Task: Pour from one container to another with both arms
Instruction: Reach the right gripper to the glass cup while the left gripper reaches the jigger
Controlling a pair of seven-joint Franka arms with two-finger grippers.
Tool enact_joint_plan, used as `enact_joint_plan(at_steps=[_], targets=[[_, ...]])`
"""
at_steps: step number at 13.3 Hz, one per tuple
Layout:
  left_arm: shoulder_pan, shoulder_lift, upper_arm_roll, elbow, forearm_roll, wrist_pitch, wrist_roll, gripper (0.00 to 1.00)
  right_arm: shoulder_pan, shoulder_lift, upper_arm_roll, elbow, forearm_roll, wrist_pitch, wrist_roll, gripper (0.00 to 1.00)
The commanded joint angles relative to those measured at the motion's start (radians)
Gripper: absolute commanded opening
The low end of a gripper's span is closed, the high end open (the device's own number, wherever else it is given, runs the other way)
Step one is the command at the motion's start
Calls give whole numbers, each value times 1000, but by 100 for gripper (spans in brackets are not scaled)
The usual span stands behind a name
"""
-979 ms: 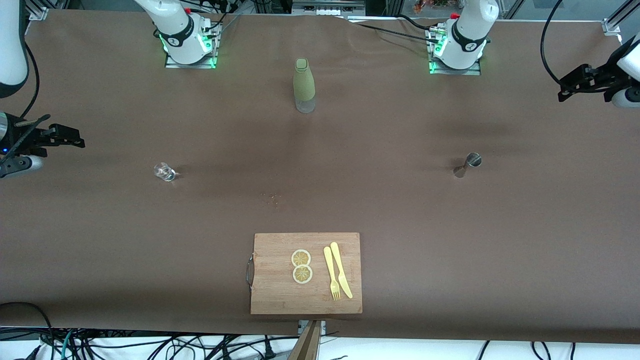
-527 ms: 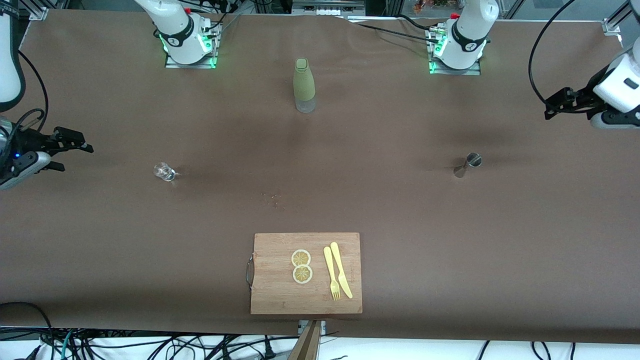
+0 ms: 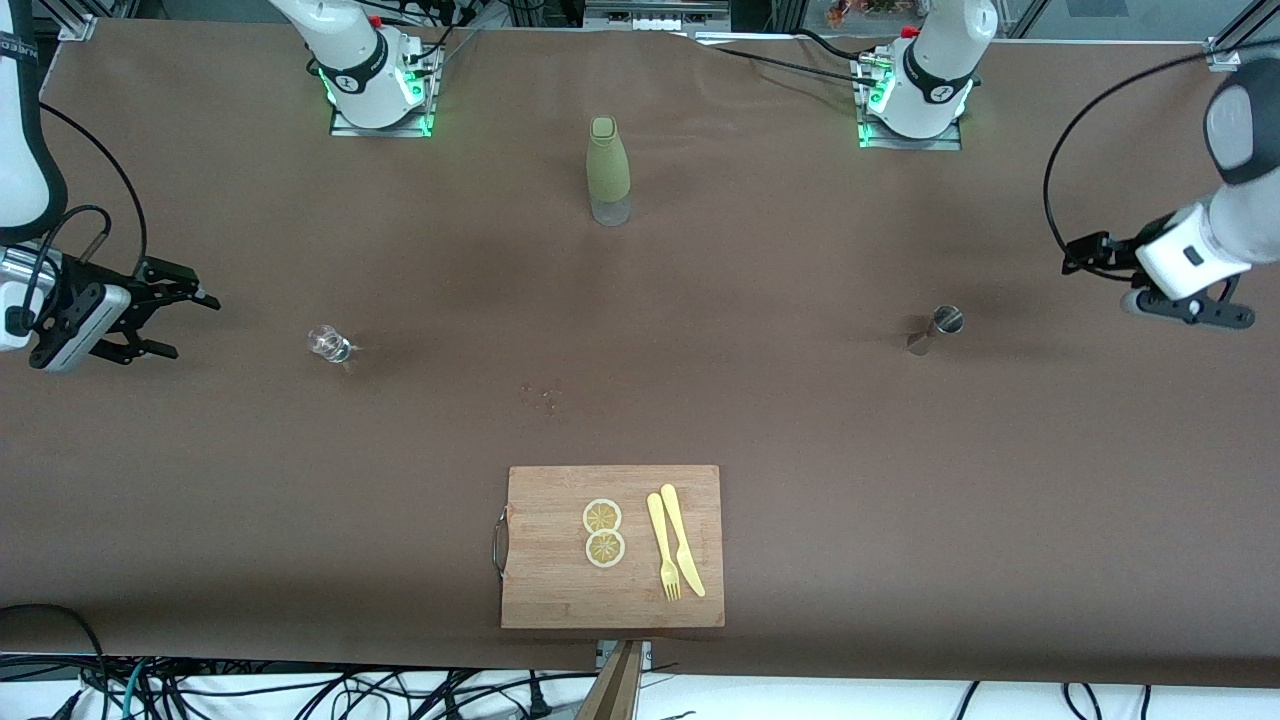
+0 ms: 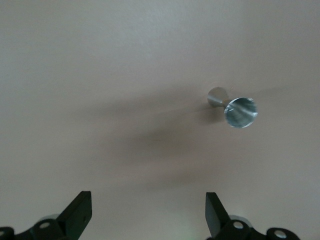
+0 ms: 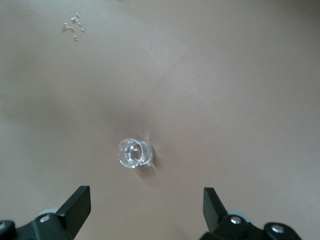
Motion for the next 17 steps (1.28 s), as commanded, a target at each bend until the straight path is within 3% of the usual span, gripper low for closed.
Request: enact_joint_plan(at_steps=[1, 4, 7, 12, 15, 17], targets=[[67, 132, -8, 65, -73, 51, 258, 100, -3, 1, -16, -50, 105, 22, -144, 100], [80, 147, -8, 54, -79, 61, 372, 100, -6, 30, -33, -64, 191, 20, -305, 100], [143, 184, -7, 54, -207, 61, 559, 100, -6, 74, -52, -86, 309, 9, -469, 100], [173, 243, 47, 60, -458, 58, 1131, 100, -7, 159, -93, -141, 496, -37, -727, 100], [180, 270, 47, 59, -542, 56, 1372, 100, -10, 206, -122, -144, 558, -110, -850, 100], [180, 324, 47, 59, -666, 55, 1594, 100, -17, 231, -134, -145, 590, -155, -913, 100]])
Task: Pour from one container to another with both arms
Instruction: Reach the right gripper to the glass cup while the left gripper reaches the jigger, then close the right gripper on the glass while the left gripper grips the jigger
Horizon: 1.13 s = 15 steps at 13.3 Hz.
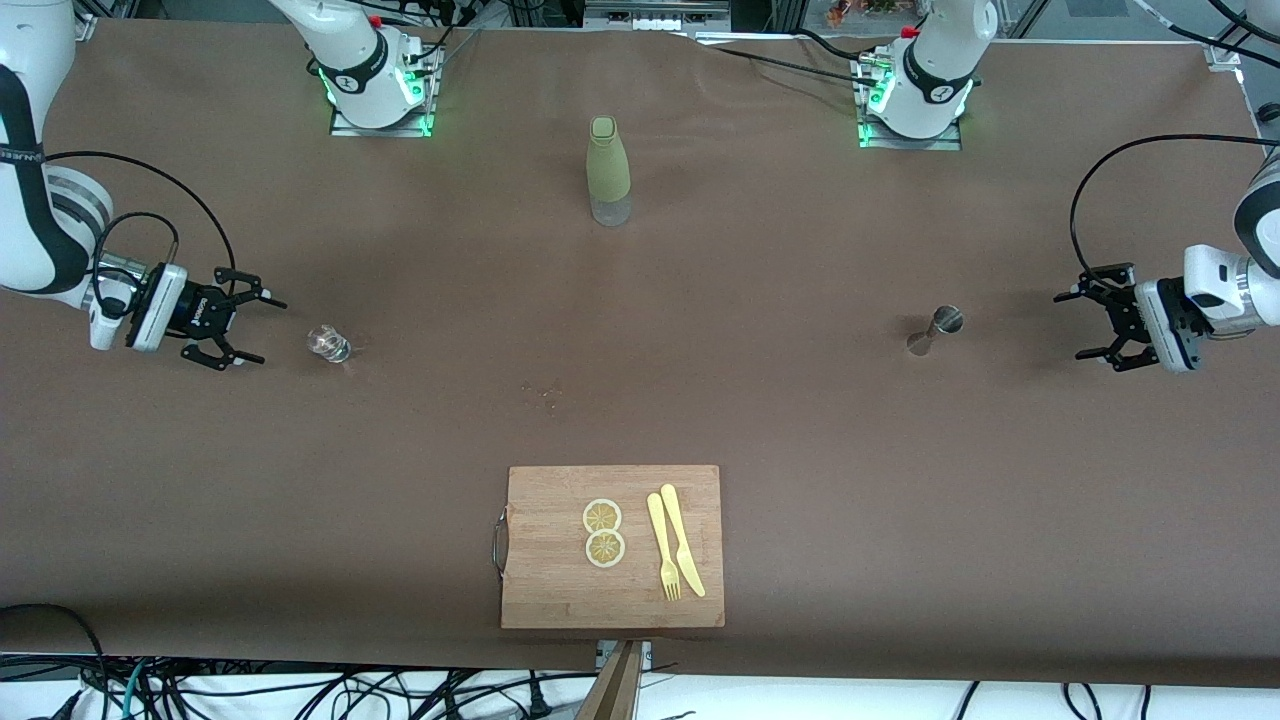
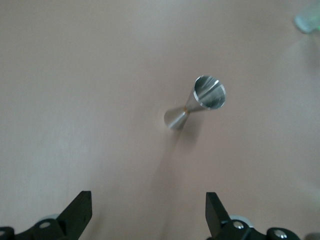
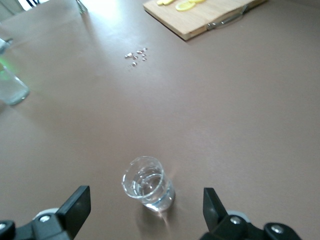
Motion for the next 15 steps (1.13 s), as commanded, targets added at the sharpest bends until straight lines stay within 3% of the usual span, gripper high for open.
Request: enact_joint_plan(at_steps=[1, 8, 15], targets=[[5, 84, 3, 22, -165, -16, 294, 100, -16, 27, -14, -6, 58, -58, -103, 100], [19, 270, 3, 25, -424, -87, 656, 100, -39, 144, -16, 3, 211, -184, -353, 100], [3, 379, 3, 34, -547, -165, 845, 100, -79, 210, -16, 10, 244, -264, -496, 100]])
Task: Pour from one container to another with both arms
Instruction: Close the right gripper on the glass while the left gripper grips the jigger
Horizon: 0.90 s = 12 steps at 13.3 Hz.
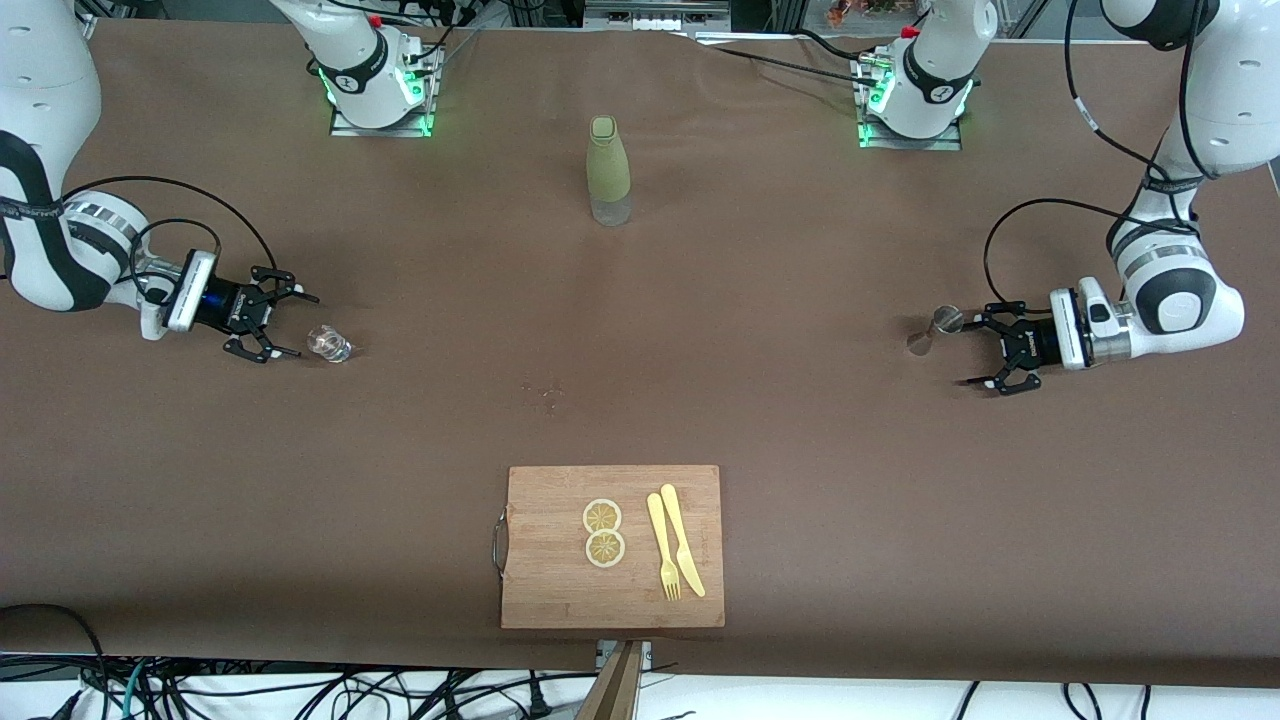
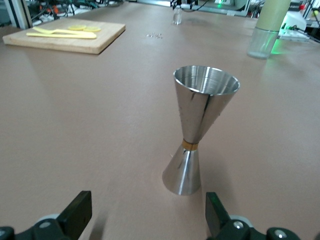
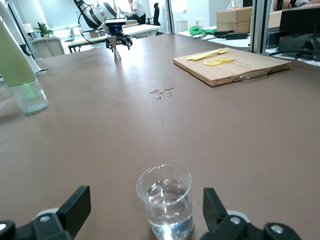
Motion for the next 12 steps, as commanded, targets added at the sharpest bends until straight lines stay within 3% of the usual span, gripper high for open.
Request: enact_joint_plan(at_steps=[1, 4, 12], targets=[[-3, 31, 6, 23, -44, -70, 84, 100, -24, 33, -1, 27, 19, -34, -65, 100], [-3, 47, 8, 23, -73, -97, 133, 100, -26, 95, -2, 116, 17, -112, -68, 100], [-21, 73, 8, 23, -98, -163, 221, 99, -21, 159, -1, 194, 14, -159, -89, 100]])
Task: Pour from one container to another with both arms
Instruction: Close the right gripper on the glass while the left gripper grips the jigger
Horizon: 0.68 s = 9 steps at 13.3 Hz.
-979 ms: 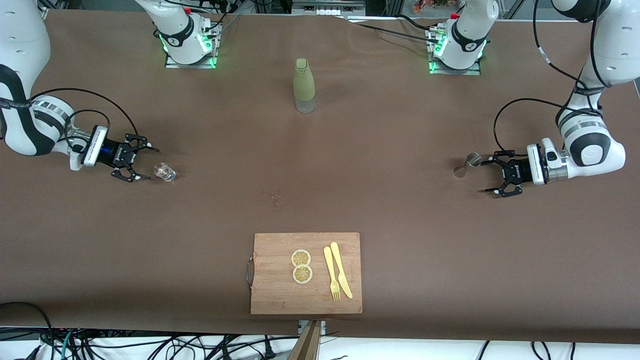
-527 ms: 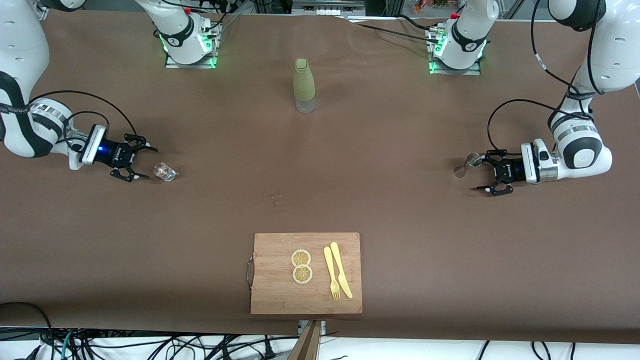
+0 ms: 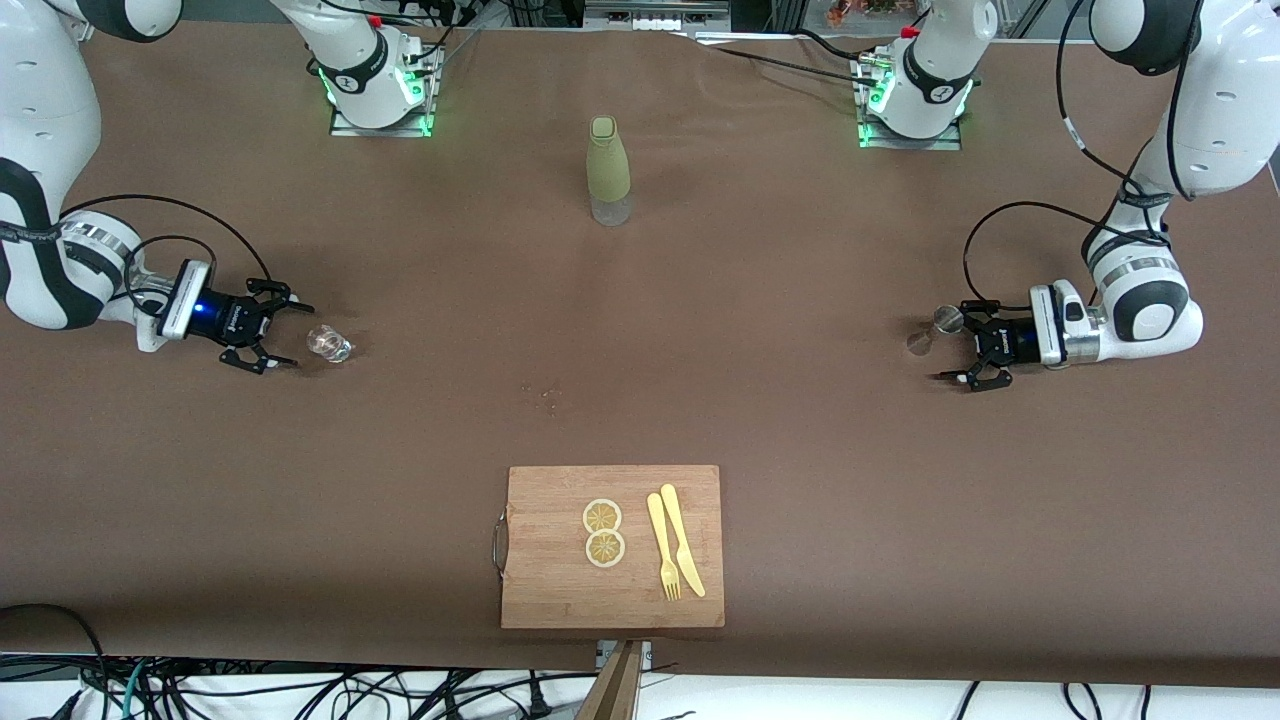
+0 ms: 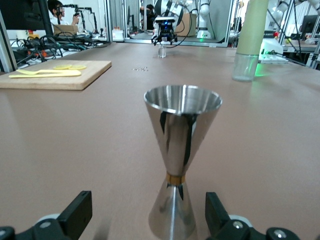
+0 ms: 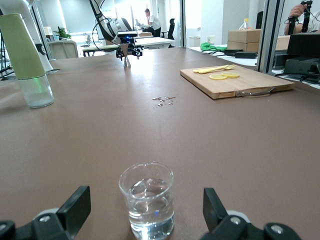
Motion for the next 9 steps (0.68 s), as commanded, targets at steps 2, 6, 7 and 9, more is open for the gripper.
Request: enact_joint_plan(at_steps=[2, 6, 7, 9], targets=[[-17, 16, 12, 11, -25, -54, 109, 95, -3, 69, 0, 74, 11, -70, -20, 100], [-31, 17, 12, 10, -33, -57, 114, 77, 7, 86, 6, 76, 9, -77, -38, 100], [-32, 19, 13, 7, -33, -60, 114, 75, 8, 92, 7, 76, 9, -81, -40, 100], [-31, 19, 15, 8, -28, -64, 114, 74, 10, 103, 9, 76, 9, -89, -53, 100]])
